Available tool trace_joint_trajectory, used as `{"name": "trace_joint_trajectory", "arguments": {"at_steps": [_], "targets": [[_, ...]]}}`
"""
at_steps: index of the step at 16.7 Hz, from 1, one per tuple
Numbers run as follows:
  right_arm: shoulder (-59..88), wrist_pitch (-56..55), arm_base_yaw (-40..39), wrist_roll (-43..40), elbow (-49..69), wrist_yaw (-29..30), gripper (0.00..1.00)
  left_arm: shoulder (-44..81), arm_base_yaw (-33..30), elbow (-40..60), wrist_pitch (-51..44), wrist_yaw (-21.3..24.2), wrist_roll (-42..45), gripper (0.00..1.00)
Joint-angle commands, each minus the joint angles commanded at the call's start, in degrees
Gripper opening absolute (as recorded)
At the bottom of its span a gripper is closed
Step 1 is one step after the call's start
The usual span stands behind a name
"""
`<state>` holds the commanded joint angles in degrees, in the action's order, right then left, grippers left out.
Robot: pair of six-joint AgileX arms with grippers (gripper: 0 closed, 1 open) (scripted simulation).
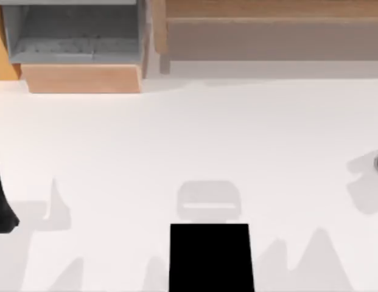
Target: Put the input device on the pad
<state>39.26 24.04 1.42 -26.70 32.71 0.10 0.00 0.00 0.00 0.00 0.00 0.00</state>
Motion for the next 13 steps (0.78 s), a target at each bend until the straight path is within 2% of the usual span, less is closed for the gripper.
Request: {"name": "trace_joint_trajectory", "arguments": {"at_steps": [7,13], "targets": [[42.1,24.0,1.3,-25.3,30.2,-0.1,1.00,0.0,0.0,0.0,0.0,0.0,0.0,1.00],[66.5,38.3,2.1,-41.5,50.4,0.0,1.00,0.0,0.0,0.0,0.0,0.0,0.0,1.00]]}}
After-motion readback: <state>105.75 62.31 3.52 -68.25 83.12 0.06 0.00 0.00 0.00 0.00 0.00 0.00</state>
